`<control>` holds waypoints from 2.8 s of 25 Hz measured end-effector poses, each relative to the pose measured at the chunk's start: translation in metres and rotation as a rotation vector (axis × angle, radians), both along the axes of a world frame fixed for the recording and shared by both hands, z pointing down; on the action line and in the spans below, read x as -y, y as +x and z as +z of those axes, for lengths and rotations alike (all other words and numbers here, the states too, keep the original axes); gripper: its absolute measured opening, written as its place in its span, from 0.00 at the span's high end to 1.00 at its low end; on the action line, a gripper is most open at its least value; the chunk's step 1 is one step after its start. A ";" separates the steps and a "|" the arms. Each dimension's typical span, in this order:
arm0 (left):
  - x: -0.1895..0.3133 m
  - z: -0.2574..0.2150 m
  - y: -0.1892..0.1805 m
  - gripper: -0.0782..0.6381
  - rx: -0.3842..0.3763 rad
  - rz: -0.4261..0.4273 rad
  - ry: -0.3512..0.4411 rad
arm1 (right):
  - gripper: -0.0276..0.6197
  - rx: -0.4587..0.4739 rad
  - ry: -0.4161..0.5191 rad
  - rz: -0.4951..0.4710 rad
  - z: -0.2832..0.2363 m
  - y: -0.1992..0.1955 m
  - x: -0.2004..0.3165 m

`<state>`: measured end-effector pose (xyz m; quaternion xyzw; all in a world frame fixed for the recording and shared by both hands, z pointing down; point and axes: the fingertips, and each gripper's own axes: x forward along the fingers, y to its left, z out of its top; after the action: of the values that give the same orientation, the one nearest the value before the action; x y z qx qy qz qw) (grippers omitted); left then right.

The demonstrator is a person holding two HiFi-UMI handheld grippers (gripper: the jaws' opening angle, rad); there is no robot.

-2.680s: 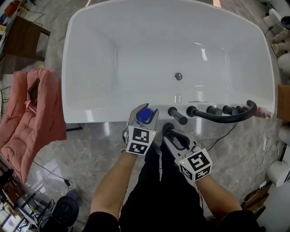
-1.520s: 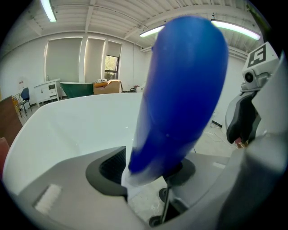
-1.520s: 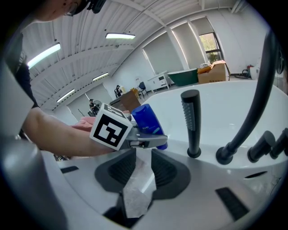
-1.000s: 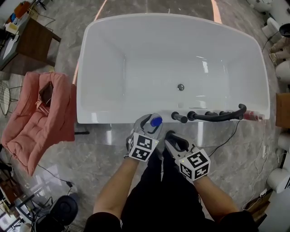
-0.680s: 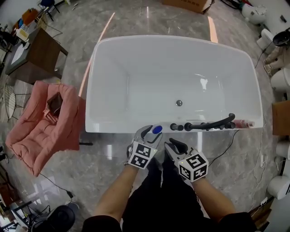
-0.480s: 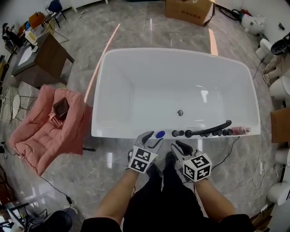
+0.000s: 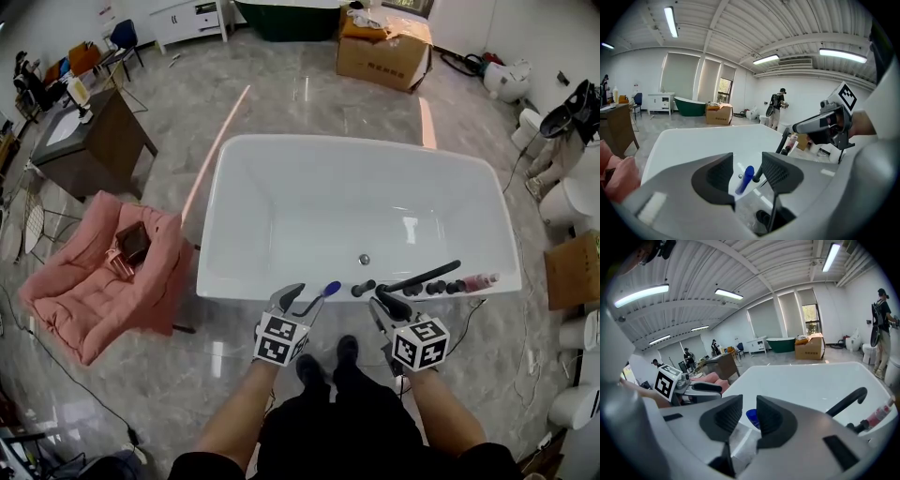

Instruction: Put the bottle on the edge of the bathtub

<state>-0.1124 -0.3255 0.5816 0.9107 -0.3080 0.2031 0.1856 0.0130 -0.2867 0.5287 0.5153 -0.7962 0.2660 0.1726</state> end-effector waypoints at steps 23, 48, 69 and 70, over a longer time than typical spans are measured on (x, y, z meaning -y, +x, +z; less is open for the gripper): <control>0.012 -0.083 0.022 0.81 0.018 -0.178 0.090 | 0.85 -0.017 0.119 0.011 -0.056 0.107 0.003; -0.011 -0.195 0.165 0.87 -0.062 -0.382 0.249 | 0.94 0.125 0.438 -0.132 -0.162 0.251 0.000; -0.013 -0.223 0.049 0.87 -0.031 -0.444 0.309 | 0.94 0.098 0.486 -0.162 -0.183 0.175 -0.004; -0.014 -0.222 0.046 0.87 -0.033 -0.446 0.308 | 0.94 0.099 0.482 -0.166 -0.181 0.172 -0.005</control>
<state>-0.0662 -0.3110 0.3591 0.8410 -0.5253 0.0932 0.0899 0.1854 -0.2816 0.3476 0.4610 -0.8835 0.0786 0.0270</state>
